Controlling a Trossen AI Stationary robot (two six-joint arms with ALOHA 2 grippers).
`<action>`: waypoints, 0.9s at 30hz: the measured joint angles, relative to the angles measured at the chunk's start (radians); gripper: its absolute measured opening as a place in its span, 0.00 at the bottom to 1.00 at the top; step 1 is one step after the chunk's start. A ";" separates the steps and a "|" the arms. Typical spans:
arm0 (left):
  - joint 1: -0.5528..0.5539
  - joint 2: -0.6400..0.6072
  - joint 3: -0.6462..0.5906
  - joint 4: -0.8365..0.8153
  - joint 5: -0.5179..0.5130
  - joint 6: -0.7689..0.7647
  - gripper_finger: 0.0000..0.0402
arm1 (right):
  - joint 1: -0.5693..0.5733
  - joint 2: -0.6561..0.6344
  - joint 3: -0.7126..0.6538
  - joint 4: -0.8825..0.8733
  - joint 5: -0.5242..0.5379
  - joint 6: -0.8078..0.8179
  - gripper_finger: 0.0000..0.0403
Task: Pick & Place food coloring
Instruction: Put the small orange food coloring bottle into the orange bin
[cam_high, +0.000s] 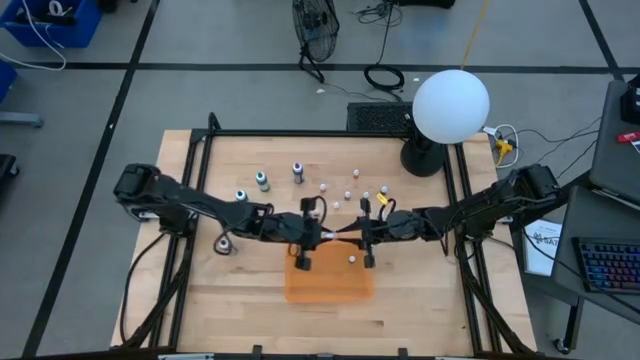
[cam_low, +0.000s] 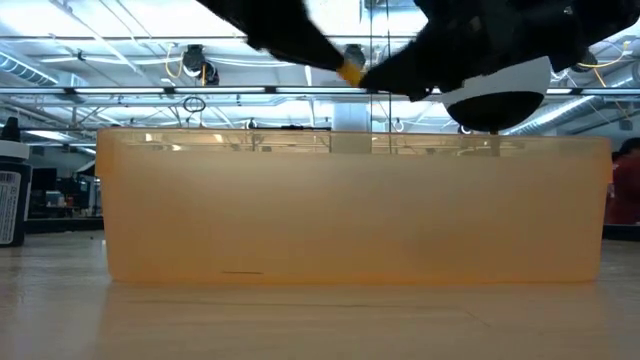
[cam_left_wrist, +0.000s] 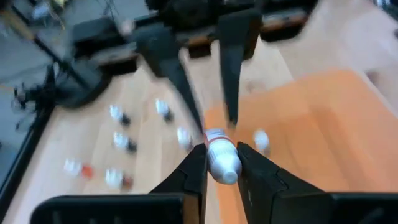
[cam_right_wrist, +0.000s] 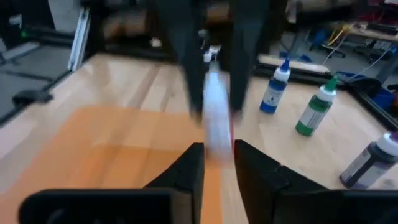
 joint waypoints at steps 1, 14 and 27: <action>-0.008 -0.023 0.000 -0.039 -0.002 -0.016 0.16 | 0.001 0.003 -0.004 -0.012 -0.002 -0.001 0.23; -0.049 -0.045 0.000 -0.439 0.066 -0.396 0.16 | 0.000 -0.088 -0.002 -0.031 0.002 0.003 0.30; 0.018 0.122 0.015 -0.443 0.293 -0.510 0.16 | 0.000 -0.178 -0.002 -0.043 0.002 -0.030 0.28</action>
